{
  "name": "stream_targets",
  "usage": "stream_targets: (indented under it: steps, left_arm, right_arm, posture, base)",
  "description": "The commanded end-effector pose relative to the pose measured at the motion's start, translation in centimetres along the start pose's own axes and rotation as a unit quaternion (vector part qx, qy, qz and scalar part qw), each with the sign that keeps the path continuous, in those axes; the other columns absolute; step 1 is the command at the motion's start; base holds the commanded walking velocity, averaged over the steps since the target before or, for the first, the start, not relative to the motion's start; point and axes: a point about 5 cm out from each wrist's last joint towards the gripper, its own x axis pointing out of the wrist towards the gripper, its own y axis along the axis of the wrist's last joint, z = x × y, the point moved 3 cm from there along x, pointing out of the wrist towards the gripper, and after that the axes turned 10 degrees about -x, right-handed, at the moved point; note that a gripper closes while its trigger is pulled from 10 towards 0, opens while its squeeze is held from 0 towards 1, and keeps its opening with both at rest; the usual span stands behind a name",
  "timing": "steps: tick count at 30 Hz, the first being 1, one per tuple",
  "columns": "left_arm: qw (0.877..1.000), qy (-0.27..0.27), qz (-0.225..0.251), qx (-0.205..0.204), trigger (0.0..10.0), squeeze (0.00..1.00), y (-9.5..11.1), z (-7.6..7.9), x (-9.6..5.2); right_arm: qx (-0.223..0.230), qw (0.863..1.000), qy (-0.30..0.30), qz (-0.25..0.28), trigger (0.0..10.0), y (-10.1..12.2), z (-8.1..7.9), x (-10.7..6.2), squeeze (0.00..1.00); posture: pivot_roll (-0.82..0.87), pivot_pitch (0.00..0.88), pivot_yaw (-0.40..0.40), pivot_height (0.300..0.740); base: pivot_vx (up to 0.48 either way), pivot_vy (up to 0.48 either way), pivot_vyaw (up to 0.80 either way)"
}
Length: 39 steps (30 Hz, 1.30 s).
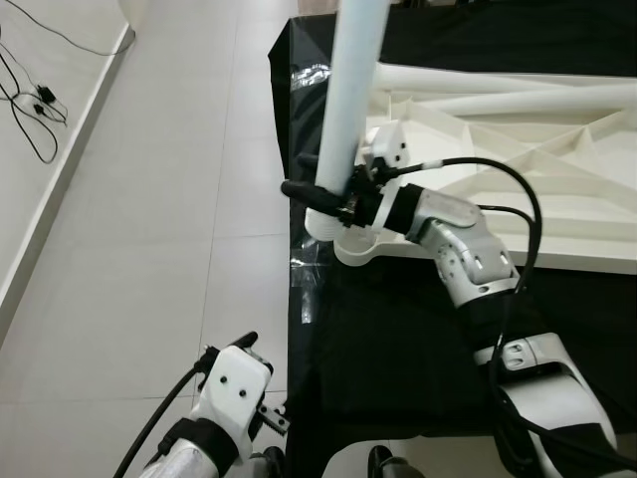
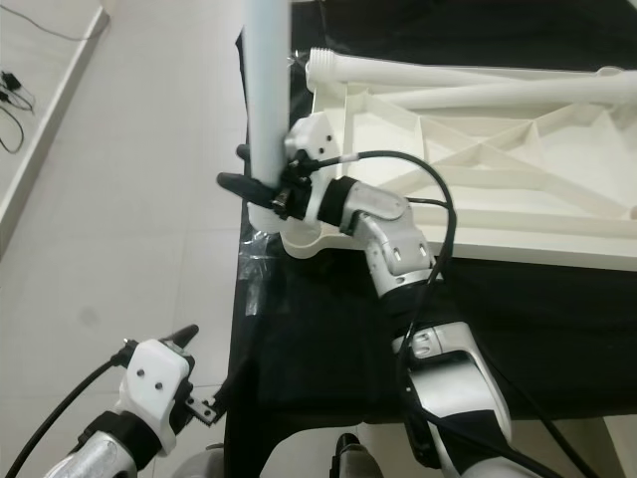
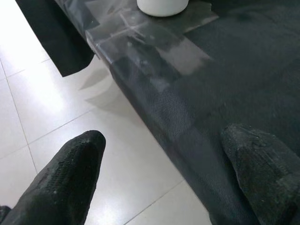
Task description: Building children table
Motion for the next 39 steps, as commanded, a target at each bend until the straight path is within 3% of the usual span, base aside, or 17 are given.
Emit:
stream_targets:
  steps: [1, 9, 13, 14, 16, 22, 30, 32, 39]
  left_arm:
    - [1.000, -0.006, -0.018, 0.000, 10.0, 0.00, -0.4, 0.4, -0.7]
    - [1.000, -0.003, -0.026, 0.005, 10.0, 0.00, 0.1, 0.8, -1.4]
    - [1.000, -0.003, -0.028, 0.007, 10.0, 0.00, 0.1, 0.8, -1.5]
    - [1.000, -0.003, -0.028, 0.010, 10.0, 0.00, 0.2, 0.8, -1.6]
    - [1.000, -0.003, -0.028, 0.011, 10.0, 0.00, 0.2, 0.8, -1.6]
    - [1.000, 0.000, -0.028, 0.012, 10.0, 0.00, 0.4, 0.8, -1.7]
    - [0.999, 0.003, -0.029, 0.012, 10.0, 0.00, 0.5, 0.8, -1.7]
    - [1.000, 0.004, -0.029, 0.011, 10.0, 0.00, 0.6, 0.8, -1.6]
    - [1.000, 0.006, -0.027, 0.010, 10.0, 0.00, 0.6, 0.7, -1.5]
  right_arm:
    - [-0.002, 0.999, 0.028, 0.023, 10.0, 0.7, -0.2, -0.3, 0.00]
    - [-0.027, 0.989, 0.138, 0.038, 10.0, 2.1, 0.4, -2.6, 0.00]
    - [-0.041, 0.989, 0.141, 0.014, 10.0, 1.4, 0.6, -2.4, 0.00]
    - [-0.068, 0.988, 0.136, -0.025, 10.0, 0.5, 0.9, -2.2, 0.00]
    - [-0.077, 0.987, 0.133, -0.037, 10.0, 0.2, 1.0, -2.1, 0.00]
    - [-0.073, 0.988, 0.131, -0.031, 10.0, 0.6, 1.4, -1.9, 0.00]
    - [-0.069, 0.981, 0.180, -0.028, 10.0, 0.6, 0.8, -1.8, 0.00]
    - [-0.067, 0.973, 0.218, -0.027, 10.0, 0.6, 0.1, -2.0, 0.00]
    - [-0.058, 0.960, 0.272, -0.028, 10.0, 0.5, -1.1, -2.5, 0.00]
  posture:
    - [0.11, 0.410, 0.049, 0.740]
    - [0.13, 0.436, 0.057, 0.740]
    - [0.12, 0.437, 0.057, 0.740]
    - [0.12, 0.442, 0.059, 0.740]
    - [0.12, 0.442, 0.059, 0.740]
    - [0.12, 0.445, 0.053, 0.740]
    - [0.12, 0.448, 0.044, 0.740]
    - [0.12, 0.450, 0.040, 0.740]
    - [0.12, 0.450, 0.036, 0.740]
  base:
    - [0.000, 0.000, 0.00]
    - [0.000, 0.000, 0.00]
    - [0.000, 0.000, 0.00]
    - [0.000, 0.000, 0.00]
    - [0.000, 0.000, 0.00]
    - [0.000, 0.000, 0.00]
    - [0.000, 0.000, 0.00]
    - [0.000, 0.000, 0.00]
    - [0.000, 0.000, 0.00]
